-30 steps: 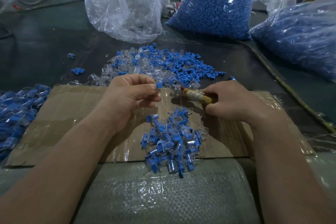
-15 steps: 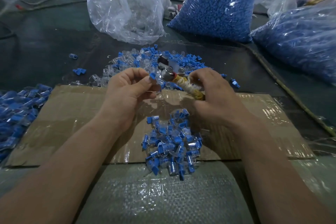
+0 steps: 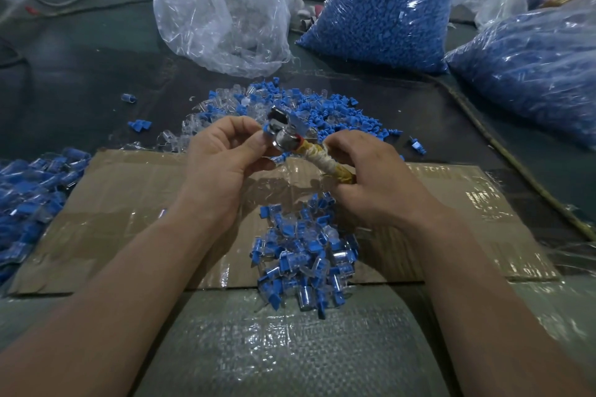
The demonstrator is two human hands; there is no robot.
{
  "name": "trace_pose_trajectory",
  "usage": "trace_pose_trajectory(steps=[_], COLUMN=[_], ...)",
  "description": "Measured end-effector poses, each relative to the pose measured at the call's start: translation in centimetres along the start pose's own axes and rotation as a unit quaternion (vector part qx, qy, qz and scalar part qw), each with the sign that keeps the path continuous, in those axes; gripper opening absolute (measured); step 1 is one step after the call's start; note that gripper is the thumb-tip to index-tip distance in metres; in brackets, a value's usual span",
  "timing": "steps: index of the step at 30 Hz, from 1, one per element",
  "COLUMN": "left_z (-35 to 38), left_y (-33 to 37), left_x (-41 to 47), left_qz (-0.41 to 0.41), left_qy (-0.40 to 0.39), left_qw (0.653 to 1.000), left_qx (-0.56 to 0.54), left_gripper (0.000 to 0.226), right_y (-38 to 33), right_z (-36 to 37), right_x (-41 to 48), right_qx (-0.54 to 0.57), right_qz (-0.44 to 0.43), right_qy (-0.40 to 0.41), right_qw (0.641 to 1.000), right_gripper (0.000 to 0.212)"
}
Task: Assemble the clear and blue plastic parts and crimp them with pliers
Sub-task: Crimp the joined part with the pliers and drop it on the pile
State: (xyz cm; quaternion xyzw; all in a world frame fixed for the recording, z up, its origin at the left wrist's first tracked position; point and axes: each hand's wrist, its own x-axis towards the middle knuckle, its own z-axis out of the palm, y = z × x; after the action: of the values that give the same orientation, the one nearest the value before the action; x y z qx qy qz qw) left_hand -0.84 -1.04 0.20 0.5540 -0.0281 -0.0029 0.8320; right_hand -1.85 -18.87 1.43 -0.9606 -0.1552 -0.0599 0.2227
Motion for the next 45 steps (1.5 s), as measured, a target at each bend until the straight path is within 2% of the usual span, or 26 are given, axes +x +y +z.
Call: trace_pose_trajectory(steps=[3,6,12,19,23,31,41,45], left_z=[0.2,0.2,0.3,0.3,0.2,0.1,-0.1,-0.4], left_y=[0.0,0.1,0.2,0.1,0.1,0.2,0.1,0.4], left_x=[-0.1,-0.1,-0.3,-0.3,-0.3,-0.2,0.0,0.2], left_qz=[0.005,0.006,0.022,0.058,0.062,0.072,0.055,0.022], left_qy=[0.005,0.009,0.003,0.013,0.017,0.017,0.015,0.028], left_qw=[1.000,1.000,1.000,0.995,0.993,0.989,0.987,0.989], left_qx=[-0.003,-0.010,0.007,0.084,0.101,0.130,0.147,0.141], left_gripper=[0.007,0.013,0.012,0.019,0.016,0.017,0.015,0.011], right_y=[-0.1,-0.3,-0.4,-0.8,-1.0,-1.0,-0.5,0.6], right_z=[-0.1,-0.1,-0.2,-0.2,-0.2,0.1,0.2,-0.8], right_x=[0.0,0.0,-0.1,-0.1,0.1,0.1,0.2,0.1], right_qx=[-0.011,-0.017,-0.020,0.001,0.007,-0.005,-0.007,-0.008], right_qz=[0.004,0.004,0.006,0.012,0.017,0.012,0.003,0.041], right_qy=[-0.005,-0.009,-0.005,0.000,-0.007,0.015,0.025,0.062], right_qw=[1.000,1.000,1.000,1.000,1.000,1.000,1.000,0.997], right_gripper=[0.039,0.046,0.047,0.039,0.041,0.029,0.042,0.040])
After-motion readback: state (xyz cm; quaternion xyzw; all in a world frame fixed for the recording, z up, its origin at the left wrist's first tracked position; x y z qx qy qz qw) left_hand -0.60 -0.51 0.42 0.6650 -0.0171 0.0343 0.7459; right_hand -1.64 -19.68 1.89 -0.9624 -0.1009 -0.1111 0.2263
